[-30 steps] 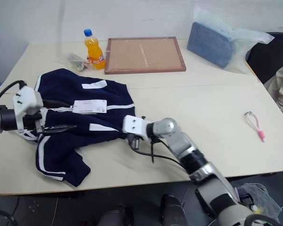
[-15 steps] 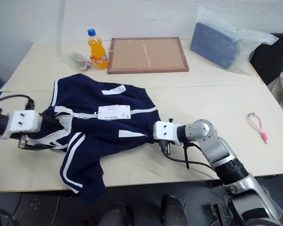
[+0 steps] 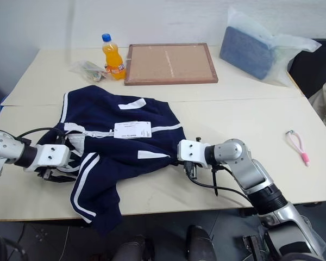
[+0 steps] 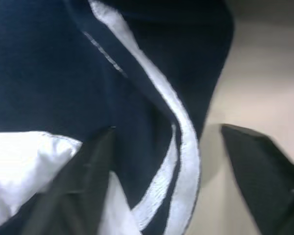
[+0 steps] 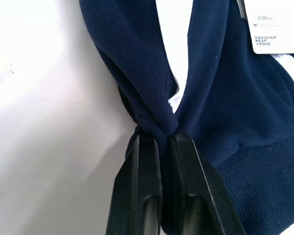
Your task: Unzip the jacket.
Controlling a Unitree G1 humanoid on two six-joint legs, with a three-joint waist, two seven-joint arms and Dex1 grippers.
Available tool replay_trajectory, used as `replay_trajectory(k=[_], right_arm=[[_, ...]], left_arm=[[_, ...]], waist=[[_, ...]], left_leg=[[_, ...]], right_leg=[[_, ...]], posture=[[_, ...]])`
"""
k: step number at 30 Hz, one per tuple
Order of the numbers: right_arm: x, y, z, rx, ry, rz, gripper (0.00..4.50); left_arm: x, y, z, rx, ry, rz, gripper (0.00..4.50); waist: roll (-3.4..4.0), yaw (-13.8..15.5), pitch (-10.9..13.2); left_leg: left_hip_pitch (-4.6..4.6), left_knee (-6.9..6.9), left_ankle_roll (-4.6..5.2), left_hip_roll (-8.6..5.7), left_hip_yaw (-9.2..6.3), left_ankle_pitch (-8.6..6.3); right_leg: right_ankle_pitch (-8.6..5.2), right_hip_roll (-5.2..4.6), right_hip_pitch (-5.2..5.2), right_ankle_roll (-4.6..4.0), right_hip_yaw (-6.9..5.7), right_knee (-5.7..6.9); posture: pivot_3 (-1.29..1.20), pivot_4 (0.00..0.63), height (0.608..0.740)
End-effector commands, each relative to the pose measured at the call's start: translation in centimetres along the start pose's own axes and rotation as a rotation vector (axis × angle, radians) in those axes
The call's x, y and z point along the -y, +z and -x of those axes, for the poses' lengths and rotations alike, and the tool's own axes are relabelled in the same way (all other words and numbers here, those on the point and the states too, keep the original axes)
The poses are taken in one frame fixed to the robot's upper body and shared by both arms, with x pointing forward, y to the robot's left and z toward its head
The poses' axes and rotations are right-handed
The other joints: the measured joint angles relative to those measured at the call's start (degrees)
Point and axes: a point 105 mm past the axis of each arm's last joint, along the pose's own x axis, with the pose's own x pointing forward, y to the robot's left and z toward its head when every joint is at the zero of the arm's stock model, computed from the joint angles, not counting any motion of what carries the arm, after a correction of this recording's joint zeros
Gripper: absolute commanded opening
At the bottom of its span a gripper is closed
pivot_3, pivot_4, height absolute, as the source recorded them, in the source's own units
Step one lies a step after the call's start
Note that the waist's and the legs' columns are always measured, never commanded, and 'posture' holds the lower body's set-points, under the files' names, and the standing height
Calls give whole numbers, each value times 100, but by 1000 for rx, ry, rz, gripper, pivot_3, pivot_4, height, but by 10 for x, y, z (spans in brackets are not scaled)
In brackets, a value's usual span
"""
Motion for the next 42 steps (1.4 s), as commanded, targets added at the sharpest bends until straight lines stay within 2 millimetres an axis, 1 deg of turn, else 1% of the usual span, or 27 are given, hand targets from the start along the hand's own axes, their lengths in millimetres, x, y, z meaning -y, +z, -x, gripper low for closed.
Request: replay_trajectory(k=[1,5,6,7,8,11,13,14,16,18,22,23,25,27,29,30,32,35,38,42], right_arm=[[5,2,13,2,-36,15,0],[4,-1,18,-16,-27,7,0],[3,-4,21,-28,-24,3,0],[3,-7,24,-38,-22,1,0],[2,-10,29,-54,-17,-1,0],[-2,-21,47,-106,12,-18,0],[-10,-32,68,-161,54,-37,0],[-13,-34,74,-177,66,-43,0],[-27,-46,98,-248,117,-88,0],[-41,-52,118,-296,167,-129,0],[-72,-53,143,-346,244,-210,0],[-84,-52,148,-353,269,-240,0],[-98,-49,153,-360,280,-271,0],[-103,-48,155,-363,260,-288,0],[-106,-49,156,-364,224,-294,0],[-107,-50,156,-366,206,-296,0],[-104,-59,158,-392,154,-283,0],[-100,-67,161,-413,115,-284,0],[-98,-71,164,-422,110,-281,0],[-99,-71,162,-405,115,-283,0]], left_arm=[[-1,1,1,4,-6,-3,2071],[5,9,0,38,-43,-13,823],[6,12,-2,46,-54,-22,448],[8,15,-3,52,-66,-29,179],[12,19,-5,60,-85,-39,36],[22,36,-12,104,-137,-61,36],[25,52,-20,145,-153,-89,36],[25,56,-23,154,-156,-97,36],[24,71,-36,189,-171,-141,36],[21,83,-48,211,-181,-177,36],[11,97,-67,223,-195,-259,36],[11,102,-73,229,-207,-287,36],[12,107,-80,235,-232,-327,36],[16,109,-84,239,-258,-354,36],[31,112,-85,250,-318,-374,36],[36,113,-84,253,-339,-377,36],[54,111,-78,251,-404,-355,36],[68,104,-73,210,-433,-326,36],[70,97,-73,165,-416,-322,36],[53,94,-80,152,-301,-294,36]], waist=[[0,-1,0],[0,-3,0],[0,-3,0],[0,-2,0],[0,-1,0],[0,12,0],[0,48,0],[0,93,0],[0,162,0],[0,270,0],[-1,338,-1],[-1,342,-1],[-2,354,-3],[-2,342,-3],[-1,314,-4],[-1,303,-4],[-1,288,-4],[-1,270,-4],[-1,277,-4],[2,292,-6]], left_leg=[[0,0,0,0,0,0],[0,0,0,0,0,0],[-1,0,0,0,0,0],[-1,0,0,0,0,0],[-1,0,1,0,0,-1],[-2,0,3,0,-2,-2],[-2,1,4,-1,-2,-3],[-4,3,6,-2,-3,-3],[-3,10,8,-2,-2,-4],[-1,21,9,-3,-8,-5],[0,50,17,-2,-15,-11],[4,58,18,-1,-20,-13],[6,75,26,-1,-28,-23],[12,83,31,0,-29,-28],[15,87,34,-1,-28,-30],[17,87,34,-1,-29,-30],[16,85,33,0,-31,-31],[17,82,31,5,-33,-34],[19,84,30,7,-31,-34],[23,84,31,7,-32,-34]], right_leg=[[0,0,0,0,0,0],[0,0,0,0,0,0],[0,-1,0,0,0,-1],[0,-1,0,0,0,-1],[0,-2,0,0,0,-1],[0,-4,0,0,-1,-2],[0,-5,1,0,-1,-3],[0,-6,1,0,-2,-4],[1,-7,4,1,-1,-3],[1,-8,14,1,-7,-2],[4,-7,32,6,-12,0],[4,-7,42,7,-16,-1],[6,-7,58,9,-21,-1],[8,-7,68,14,-19,-5],[11,-10,72,18,-15,-6],[11,-10,74,18,-15,-6],[10,-10,73,17,-16,-7],[10,-5,71,17,-13,-12],[10,-3,74,16,-14,-13],[9,-4,76,16,-11,-12]], posture=[[0,150,740],[0,150,740],[0,150,740],[0,150,740],[0,150,740],[0,150,740],[0,150,740],[0,150,740],[0,150,740],[0,150,740],[0,150,740],[0,150,740],[0,150,740],[0,150,740],[0,150,740],[0,150,740],[0,150,740],[0,150,740],[0,150,740],[0,150,740]])
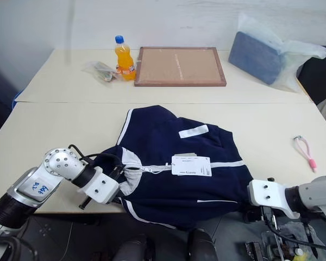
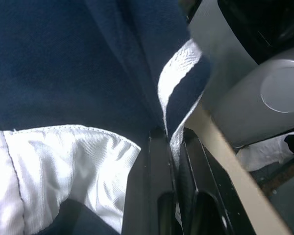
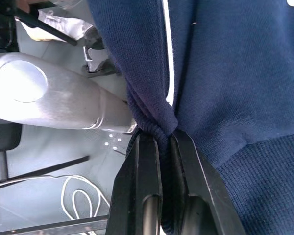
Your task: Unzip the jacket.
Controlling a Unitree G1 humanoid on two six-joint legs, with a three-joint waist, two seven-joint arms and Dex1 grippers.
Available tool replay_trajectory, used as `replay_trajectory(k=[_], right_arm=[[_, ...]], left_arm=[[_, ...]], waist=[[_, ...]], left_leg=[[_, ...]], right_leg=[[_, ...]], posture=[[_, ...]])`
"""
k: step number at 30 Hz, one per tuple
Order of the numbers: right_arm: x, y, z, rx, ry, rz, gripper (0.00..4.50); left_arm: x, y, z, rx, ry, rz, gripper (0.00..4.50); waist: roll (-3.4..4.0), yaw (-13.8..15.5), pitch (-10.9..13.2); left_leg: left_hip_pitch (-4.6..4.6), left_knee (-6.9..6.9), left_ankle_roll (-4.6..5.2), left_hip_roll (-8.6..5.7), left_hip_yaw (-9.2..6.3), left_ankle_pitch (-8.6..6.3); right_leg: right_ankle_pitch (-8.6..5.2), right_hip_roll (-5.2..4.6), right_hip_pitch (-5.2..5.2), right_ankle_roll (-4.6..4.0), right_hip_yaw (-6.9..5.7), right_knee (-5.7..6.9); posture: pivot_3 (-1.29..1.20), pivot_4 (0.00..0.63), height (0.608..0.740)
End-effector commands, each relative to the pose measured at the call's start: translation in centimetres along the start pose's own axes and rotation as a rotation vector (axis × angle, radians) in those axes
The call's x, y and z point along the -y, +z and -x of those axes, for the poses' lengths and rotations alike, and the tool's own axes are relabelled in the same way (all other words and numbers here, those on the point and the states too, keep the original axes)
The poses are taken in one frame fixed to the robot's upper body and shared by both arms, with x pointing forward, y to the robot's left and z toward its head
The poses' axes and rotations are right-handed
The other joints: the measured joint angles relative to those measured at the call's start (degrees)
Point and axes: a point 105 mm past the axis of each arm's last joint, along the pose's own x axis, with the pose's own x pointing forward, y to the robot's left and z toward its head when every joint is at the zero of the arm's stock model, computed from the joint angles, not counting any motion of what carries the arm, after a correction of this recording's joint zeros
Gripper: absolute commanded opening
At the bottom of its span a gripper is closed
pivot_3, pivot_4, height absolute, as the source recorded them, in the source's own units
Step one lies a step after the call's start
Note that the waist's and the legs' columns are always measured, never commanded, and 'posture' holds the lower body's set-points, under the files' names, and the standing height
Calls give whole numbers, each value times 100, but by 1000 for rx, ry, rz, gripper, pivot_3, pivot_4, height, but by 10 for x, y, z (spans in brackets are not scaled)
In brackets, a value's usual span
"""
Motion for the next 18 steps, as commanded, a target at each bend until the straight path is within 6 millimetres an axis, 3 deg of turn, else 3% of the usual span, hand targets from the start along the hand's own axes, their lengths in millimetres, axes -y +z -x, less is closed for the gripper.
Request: replay_trajectory(k=[1,3,6,12,16,18], right_arm=[[5,-8,5,-29,-25,-17,0],[5,-7,4,-17,-24,-25,0],[2,-6,3,-15,-3,-25,836],[2,12,17,-3,-14,3,2847],[5,38,28,38,-56,59,4268],[8,50,31,71,-85,68,4500]], left_arm=[[-4,-26,1,-106,60,78,36],[-10,-28,1,-102,108,100,36],[-9,-26,2,-61,133,155,722],[7,-23,17,-57,138,237,2539],[15,-19,40,-11,152,332,3813],[16,-11,53,57,150,389,4425]], waist=[[5,17,-3],[11,32,-7],[17,44,-10],[17,-36,-10],[16,-42,-9],[8,-36,-4]], left_leg=[[0,1,1,-1,0,0],[3,4,3,-4,0,-1],[16,6,6,-9,-3,-1],[52,-17,1,2,-20,-5],[61,-20,-2,7,-18,-7],[58,-17,-3,11,-18,-10]], right_leg=[[0,-1,2,0,-1,0],[0,-5,8,0,-2,0],[0,-12,18,1,-1,-1],[-2,5,20,-4,33,10],[-4,12,18,-7,44,10],[-5,13,15,-8,45,10]], posture=[[0,150,740],[0,150,740],[0,150,740],[0,150,740],[0,150,740],[0,150,740]])
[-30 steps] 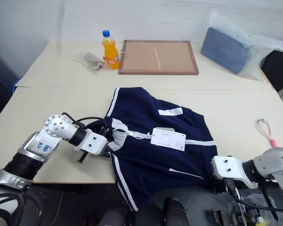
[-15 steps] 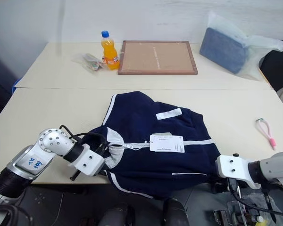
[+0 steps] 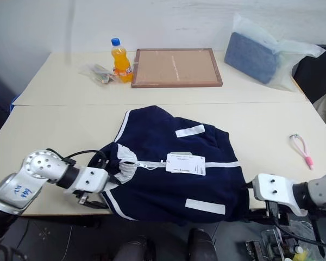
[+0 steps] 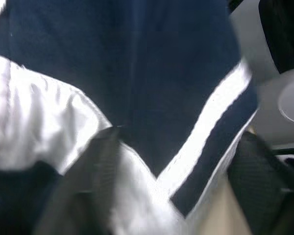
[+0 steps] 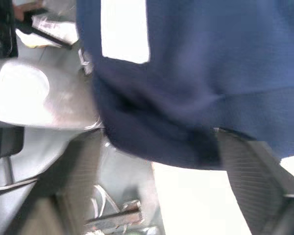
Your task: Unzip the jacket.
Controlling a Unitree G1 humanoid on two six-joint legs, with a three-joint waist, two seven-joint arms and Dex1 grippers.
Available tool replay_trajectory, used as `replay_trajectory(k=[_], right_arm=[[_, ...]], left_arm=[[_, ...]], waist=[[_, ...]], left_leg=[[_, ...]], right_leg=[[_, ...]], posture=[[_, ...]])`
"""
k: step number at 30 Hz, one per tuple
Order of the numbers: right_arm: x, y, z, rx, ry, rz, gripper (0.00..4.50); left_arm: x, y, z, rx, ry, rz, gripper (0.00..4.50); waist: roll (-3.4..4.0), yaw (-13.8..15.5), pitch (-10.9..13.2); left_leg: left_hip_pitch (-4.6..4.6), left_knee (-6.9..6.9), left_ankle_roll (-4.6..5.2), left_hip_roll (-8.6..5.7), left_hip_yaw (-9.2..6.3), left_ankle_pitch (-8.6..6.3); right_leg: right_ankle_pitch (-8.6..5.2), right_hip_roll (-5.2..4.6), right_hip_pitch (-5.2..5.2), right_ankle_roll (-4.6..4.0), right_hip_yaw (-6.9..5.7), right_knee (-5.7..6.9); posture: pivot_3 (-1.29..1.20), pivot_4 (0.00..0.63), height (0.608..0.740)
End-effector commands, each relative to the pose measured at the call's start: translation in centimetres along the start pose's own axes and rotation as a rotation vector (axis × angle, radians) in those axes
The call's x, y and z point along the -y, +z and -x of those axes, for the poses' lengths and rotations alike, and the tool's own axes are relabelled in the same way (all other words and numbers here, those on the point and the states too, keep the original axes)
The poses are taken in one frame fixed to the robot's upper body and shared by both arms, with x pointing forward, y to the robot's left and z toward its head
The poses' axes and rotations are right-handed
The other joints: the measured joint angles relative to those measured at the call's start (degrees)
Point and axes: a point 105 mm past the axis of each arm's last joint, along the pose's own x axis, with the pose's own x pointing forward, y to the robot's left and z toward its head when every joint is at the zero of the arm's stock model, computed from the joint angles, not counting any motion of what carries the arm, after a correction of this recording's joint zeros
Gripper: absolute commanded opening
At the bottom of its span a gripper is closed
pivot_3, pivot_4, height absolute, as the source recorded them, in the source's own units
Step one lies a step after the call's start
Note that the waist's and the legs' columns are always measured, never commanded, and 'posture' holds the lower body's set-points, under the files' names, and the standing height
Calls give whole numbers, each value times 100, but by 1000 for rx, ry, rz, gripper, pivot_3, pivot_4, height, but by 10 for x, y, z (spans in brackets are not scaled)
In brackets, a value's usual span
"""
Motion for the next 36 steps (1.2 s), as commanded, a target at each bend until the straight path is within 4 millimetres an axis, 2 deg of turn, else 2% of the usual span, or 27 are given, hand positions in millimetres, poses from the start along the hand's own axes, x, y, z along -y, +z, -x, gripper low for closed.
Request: replay_trajectory(k=[1,5,9,13,15,18,19,21,27,29,31,33,36], right_arm=[[7,33,10,71,-53,63,4500],[22,65,9,181,-145,114,4500],[43,86,-18,251,-295,144,4500],[58,98,-53,301,-400,90,4500],[56,104,-73,324,-389,83,4500],[51,109,-92,338,-361,79,3909],[52,109,-97,335,-369,86,3575],[52,108,-102,310,-383,121,2899],[48,94,-107,261,-405,154,2899],[47,94,-105,276,-402,140,2899],[35,104,-99,335,-348,166,2899],[28,105,-95,340,-322,210,2899],[32,98,-96,303,-347,234,2899]], left_arm=[[1,16,32,106,-7,97,4468],[-6,38,55,229,-20,130,4468],[-20,64,66,324,-18,86,4468],[-48,66,57,300,24,21,4468],[-63,69,47,295,23,-2,4468],[-73,71,34,272,-9,-44,4500],[-76,71,31,267,-16,-53,4500],[-81,72,26,261,-23,-69,4500],[-91,77,22,278,-21,-87,4500],[-91,76,20,273,-23,-96,4500],[-90,75,18,267,-27,-101,4500],[-90,74,17,260,-29,-105,4500],[-90,74,16,257,-27,-109,4500]], waist=[[-7,1,4],[-8,47,5],[-18,35,5],[-20,28,5],[-20,37,4],[-20,26,4],[-20,21,5],[-20,16,5],[-21,15,5],[-21,14,5],[-21,15,5],[-21,23,5],[-22,19,5]], left_leg=[[-3,1,0,1,0,-1],[-9,6,4,1,0,-6],[-16,10,0,-2,1,-11],[-25,8,-3,-11,26,-12],[-30,16,-4,-12,48,-12],[-63,27,-3,-12,38,-11],[-78,29,-3,-12,39,-11],[-86,28,-3,-14,40,-11],[-86,28,-2,-11,38,-10],[-84,29,-2,-11,38,-10],[-84,29,-2,-11,35,-10],[-84,30,-2,-11,33,-10],[-82,31,-2,-12,31,-10]], right_leg=[[0,0,-4,0,1,2],[0,-2,-6,-1,1,1],[-1,2,-9,-1,-1,2],[-1,6,-21,-1,2,3],[-1,8,-19,-1,-8,4],[0,8,-34,0,-22,3],[0,8,-47,1,-23,2],[1,8,-56,2,-25,-1],[1,8,-56,3,-25,0],[2,7,-53,4,-24,0],[2,7,-53,4,-25,1],[2,7,-52,4,-26,0],[2,6,-45,5,-27,-3]], posture=[[0,150,740],[0,150,740],[0,150,740],[0,150,740],[0,150,740],[0,150,740],[0,150,740],[0,150,740],[0,150,740],[0,150,740],[0,150,740],[0,150,740],[0,150,740]])
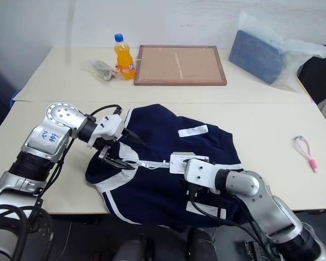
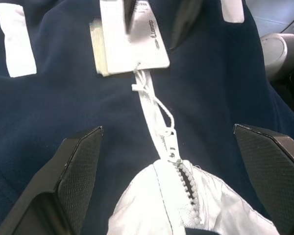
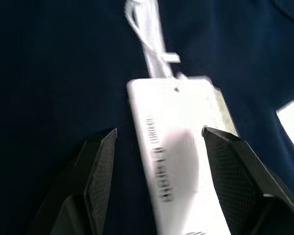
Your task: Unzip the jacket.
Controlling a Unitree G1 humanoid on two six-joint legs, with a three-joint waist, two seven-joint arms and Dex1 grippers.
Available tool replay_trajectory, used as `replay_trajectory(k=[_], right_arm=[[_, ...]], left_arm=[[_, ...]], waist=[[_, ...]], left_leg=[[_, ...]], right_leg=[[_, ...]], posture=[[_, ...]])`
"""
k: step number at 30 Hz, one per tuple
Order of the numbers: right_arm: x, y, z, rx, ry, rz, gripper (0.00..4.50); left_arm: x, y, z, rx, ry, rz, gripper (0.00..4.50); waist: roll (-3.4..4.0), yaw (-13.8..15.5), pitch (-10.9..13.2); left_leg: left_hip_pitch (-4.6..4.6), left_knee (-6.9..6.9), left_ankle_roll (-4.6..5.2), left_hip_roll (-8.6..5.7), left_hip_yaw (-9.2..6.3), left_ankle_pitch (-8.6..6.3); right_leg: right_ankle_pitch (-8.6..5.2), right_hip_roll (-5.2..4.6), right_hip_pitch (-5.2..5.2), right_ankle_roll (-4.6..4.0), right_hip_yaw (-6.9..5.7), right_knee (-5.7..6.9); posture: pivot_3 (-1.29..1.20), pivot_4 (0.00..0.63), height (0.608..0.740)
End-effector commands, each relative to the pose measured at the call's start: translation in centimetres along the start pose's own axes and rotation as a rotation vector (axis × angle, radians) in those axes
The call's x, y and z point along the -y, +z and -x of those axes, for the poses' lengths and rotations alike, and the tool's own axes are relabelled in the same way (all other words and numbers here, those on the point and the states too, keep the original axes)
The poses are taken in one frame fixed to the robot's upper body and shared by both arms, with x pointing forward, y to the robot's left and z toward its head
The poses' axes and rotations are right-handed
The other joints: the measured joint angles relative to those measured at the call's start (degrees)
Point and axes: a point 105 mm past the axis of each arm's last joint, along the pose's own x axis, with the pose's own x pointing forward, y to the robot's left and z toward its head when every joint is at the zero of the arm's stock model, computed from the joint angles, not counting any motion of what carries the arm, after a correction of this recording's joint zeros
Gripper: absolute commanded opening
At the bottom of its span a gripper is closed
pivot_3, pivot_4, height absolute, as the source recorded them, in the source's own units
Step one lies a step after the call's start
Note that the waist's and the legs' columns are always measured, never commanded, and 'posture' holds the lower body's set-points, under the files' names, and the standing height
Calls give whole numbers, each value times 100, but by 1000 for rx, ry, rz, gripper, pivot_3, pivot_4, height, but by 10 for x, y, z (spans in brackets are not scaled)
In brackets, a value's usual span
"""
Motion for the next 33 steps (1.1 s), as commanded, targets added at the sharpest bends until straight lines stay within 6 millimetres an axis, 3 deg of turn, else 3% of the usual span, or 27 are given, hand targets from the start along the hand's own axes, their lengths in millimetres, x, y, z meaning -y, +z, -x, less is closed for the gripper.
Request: replay_trajectory(k=[1,5,12,18,25,30,33], right_arm=[[6,1,4,-3,-34,81,2899],[15,-10,-2,-50,-92,121,2899],[25,-12,-12,-39,-173,144,2899],[39,16,-7,121,-257,80,2899],[48,4,-13,88,-324,23,2899],[50,-14,-23,-17,-322,107,2899],[51,-18,-28,-34,-329,124,2284]], left_arm=[[0,3,2,-13,-13,-27,4500],[0,4,0,-10,-17,-33,4500],[-1,5,0,-9,-9,-37,4500],[-1,2,-1,-16,-11,-37,4500],[-2,-1,-4,-23,-18,-50,4500],[-3,-2,-6,-26,-18,-57,4500],[-4,-3,-9,-25,-14,-59,4500]], waist=[[-1,-4,-1],[-1,-4,-1],[-1,-14,-1],[-1,-19,-1],[-1,-20,-1],[-1,-27,-1],[-1,-56,-1]], left_leg=[[2,1,0,0,-3,0],[2,3,1,0,-3,0],[2,3,1,1,-5,1],[2,3,1,1,-6,1],[1,3,1,1,-7,1],[1,3,1,1,-6,1],[1,2,1,1,-5,1]], right_leg=[[0,0,3,0,-3,0],[0,0,3,0,-2,2],[0,-1,4,0,-4,2],[0,0,4,0,-5,3],[0,0,5,0,-6,3],[0,-1,4,0,-6,3],[0,-1,4,0,-6,3]], posture=[[0,150,740],[0,150,740],[0,150,740],[0,150,740],[0,150,740],[0,150,740],[0,150,740]])
